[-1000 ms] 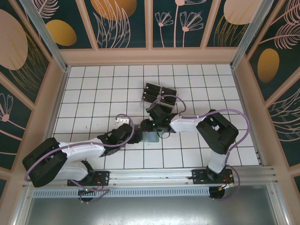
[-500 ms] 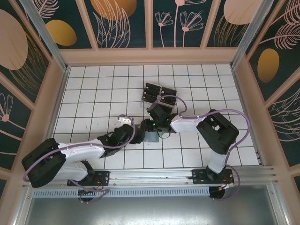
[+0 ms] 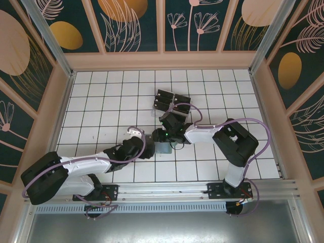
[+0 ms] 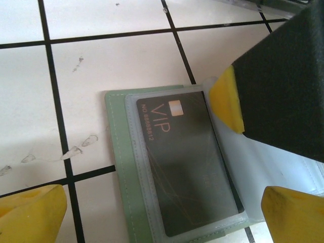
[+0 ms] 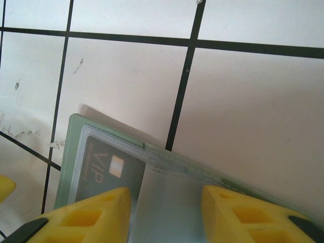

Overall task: Put the credit cards into the card holder
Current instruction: Flip over the card slot in the card holder.

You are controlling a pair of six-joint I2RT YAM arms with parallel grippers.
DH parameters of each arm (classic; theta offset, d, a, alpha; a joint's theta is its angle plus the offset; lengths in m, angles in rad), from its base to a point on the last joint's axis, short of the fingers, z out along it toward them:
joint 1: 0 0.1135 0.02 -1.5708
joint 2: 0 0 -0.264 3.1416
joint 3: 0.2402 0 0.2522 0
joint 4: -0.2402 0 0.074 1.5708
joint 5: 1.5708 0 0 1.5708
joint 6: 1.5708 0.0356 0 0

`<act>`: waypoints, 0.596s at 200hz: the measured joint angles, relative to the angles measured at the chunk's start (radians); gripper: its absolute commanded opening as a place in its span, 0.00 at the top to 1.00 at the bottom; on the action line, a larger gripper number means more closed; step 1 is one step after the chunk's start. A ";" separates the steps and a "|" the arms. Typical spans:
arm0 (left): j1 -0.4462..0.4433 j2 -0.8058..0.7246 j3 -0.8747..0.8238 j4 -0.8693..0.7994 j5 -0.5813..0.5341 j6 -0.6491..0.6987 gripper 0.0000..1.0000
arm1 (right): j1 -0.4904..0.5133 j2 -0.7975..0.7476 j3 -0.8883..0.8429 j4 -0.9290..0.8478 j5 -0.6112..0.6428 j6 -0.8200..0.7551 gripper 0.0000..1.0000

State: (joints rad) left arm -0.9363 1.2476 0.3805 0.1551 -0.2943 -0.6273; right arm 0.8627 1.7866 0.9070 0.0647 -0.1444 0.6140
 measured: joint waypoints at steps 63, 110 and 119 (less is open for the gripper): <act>-0.001 0.026 0.020 0.001 0.008 0.019 0.02 | 0.000 -0.005 -0.007 0.007 -0.003 0.014 0.58; -0.010 0.068 0.037 0.012 0.011 0.026 0.02 | 0.000 -0.005 -0.007 0.007 -0.004 0.019 0.58; -0.012 0.081 0.039 0.014 0.011 0.026 0.02 | 0.000 -0.005 -0.007 0.007 -0.005 0.021 0.58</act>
State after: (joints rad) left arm -0.9485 1.3285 0.4198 0.1692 -0.2836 -0.6014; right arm 0.8627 1.7813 0.9001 0.0719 -0.1490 0.6346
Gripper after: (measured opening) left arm 0.981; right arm 0.421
